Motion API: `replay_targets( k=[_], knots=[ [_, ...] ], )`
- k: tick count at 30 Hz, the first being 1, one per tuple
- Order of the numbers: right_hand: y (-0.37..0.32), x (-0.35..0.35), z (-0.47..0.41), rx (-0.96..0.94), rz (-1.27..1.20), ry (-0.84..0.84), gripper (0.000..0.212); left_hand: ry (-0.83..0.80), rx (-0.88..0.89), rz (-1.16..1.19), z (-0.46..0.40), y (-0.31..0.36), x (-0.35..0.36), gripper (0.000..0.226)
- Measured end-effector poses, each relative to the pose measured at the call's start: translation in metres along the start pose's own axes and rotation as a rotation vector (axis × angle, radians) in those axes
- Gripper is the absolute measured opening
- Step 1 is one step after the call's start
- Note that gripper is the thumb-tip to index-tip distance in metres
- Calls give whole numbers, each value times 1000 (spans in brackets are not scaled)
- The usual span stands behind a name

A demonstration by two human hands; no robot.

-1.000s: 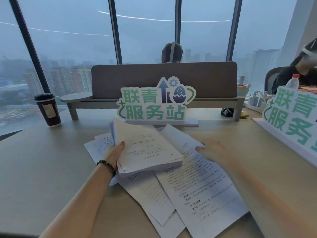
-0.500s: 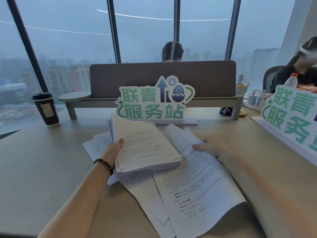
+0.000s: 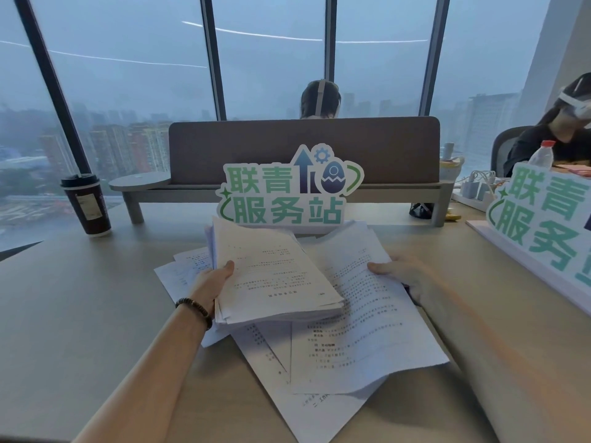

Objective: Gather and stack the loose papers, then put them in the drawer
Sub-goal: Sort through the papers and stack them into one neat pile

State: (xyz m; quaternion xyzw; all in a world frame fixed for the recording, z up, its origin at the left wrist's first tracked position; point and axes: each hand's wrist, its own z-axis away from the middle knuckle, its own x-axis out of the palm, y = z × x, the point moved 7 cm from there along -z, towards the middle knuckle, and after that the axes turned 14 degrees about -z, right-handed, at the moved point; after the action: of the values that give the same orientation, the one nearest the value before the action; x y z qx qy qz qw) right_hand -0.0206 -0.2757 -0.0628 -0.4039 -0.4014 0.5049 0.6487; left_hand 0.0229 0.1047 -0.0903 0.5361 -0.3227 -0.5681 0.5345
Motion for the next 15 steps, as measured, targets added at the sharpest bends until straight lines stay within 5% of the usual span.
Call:
replay_targets(
  k=[5,12,15],
  knots=[
    [-42,3,2,-138,38,-33,62,14,7,-17,4,2,1,27],
    [-111,43,29,-302,114,-166,76,-4,-10,-74,4,-2,2,37],
    [-135,66,45,-329,83,-263,107,-19,-2,-77,7,0,5,35]
  ],
)
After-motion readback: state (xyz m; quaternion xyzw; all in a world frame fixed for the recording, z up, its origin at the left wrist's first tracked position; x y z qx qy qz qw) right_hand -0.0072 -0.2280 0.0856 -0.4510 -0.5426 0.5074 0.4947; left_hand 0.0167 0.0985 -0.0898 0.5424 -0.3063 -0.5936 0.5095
